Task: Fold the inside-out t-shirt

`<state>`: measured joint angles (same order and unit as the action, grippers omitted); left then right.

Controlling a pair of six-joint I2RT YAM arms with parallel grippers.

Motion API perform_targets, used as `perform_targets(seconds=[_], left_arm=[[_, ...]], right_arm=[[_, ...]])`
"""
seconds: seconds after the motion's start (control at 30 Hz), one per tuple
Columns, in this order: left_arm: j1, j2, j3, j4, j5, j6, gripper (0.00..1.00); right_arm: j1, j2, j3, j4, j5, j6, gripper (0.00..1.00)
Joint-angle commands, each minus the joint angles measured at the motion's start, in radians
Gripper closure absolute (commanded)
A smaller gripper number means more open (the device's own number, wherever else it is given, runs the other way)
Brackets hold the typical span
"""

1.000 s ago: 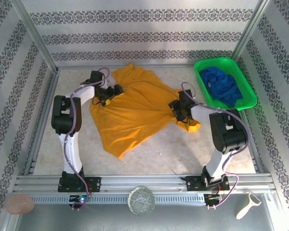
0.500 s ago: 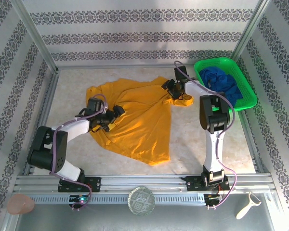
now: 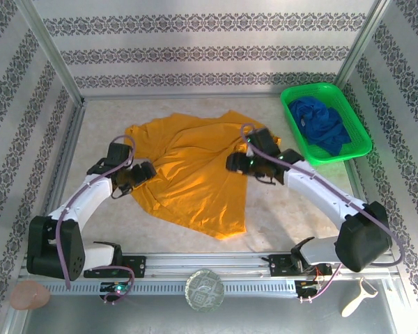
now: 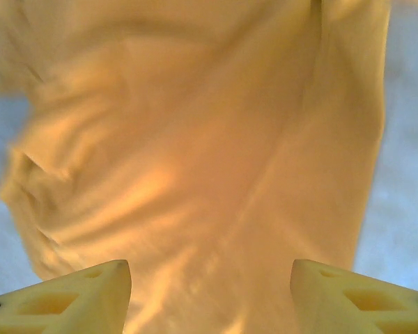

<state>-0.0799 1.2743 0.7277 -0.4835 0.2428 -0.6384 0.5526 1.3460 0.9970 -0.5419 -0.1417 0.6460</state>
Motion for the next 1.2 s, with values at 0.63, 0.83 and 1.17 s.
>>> perform_targets(seconds=[0.63, 0.83, 1.17], left_arm=[[0.079, 0.105, -0.076, 0.152, 0.025, 0.092, 1.0], [0.079, 0.058, -0.105, 0.165, 0.045, 0.07, 1.0], [0.08, 0.005, -0.103, 0.182, 0.093, 0.024, 1.0]], right_arm=[[0.549, 0.157, -0.055, -0.09, 0.253, 0.186, 0.35], [0.609, 0.312, 0.066, -0.115, 0.293, 0.199, 0.34], [0.615, 0.447, 0.103, -0.125, 0.326, 0.209, 0.73]])
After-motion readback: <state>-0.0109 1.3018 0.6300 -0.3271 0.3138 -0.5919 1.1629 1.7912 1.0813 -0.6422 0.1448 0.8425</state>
